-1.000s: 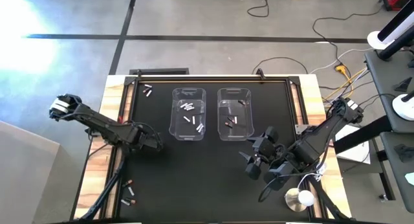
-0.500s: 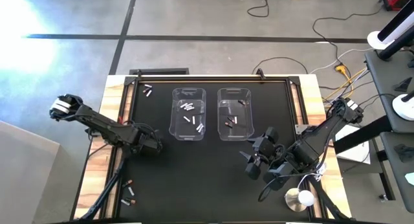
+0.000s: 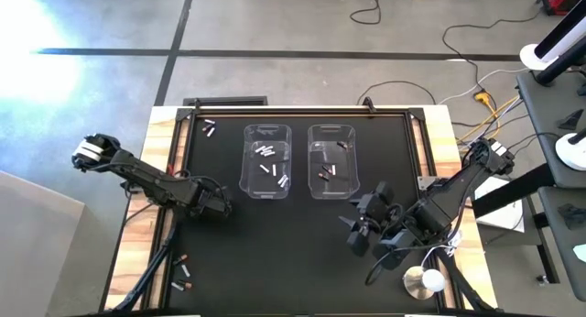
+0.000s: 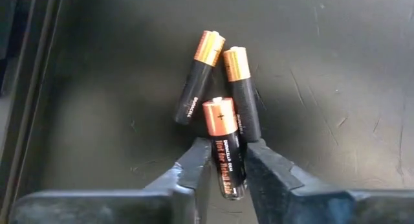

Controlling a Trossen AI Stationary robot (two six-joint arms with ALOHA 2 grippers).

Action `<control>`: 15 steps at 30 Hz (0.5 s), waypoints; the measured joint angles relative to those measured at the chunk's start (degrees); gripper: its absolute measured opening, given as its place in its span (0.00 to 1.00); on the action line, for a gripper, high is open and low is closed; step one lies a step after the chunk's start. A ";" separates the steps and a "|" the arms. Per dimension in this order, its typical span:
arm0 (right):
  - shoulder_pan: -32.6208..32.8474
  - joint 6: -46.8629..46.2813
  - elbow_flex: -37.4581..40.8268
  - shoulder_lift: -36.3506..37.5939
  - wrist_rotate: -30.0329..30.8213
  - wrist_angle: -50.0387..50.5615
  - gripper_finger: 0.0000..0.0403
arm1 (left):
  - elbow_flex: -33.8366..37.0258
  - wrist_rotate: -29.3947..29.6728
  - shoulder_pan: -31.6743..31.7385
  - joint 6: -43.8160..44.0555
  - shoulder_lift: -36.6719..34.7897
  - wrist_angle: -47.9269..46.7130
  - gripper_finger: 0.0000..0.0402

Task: Sort batteries
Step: Put the black battery into the right transparent bin

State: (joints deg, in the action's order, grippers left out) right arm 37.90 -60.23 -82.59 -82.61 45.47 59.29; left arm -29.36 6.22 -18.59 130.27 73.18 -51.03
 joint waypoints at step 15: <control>5.24 -4.64 0.00 0.00 -2.47 0.02 0.56 | -2.89 -2.08 -2.82 1.74 0.03 -0.09 0.12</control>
State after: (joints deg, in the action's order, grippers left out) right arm 43.14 -64.87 -82.59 -82.61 43.00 59.31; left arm -32.25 4.14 -21.40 132.02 73.21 -51.12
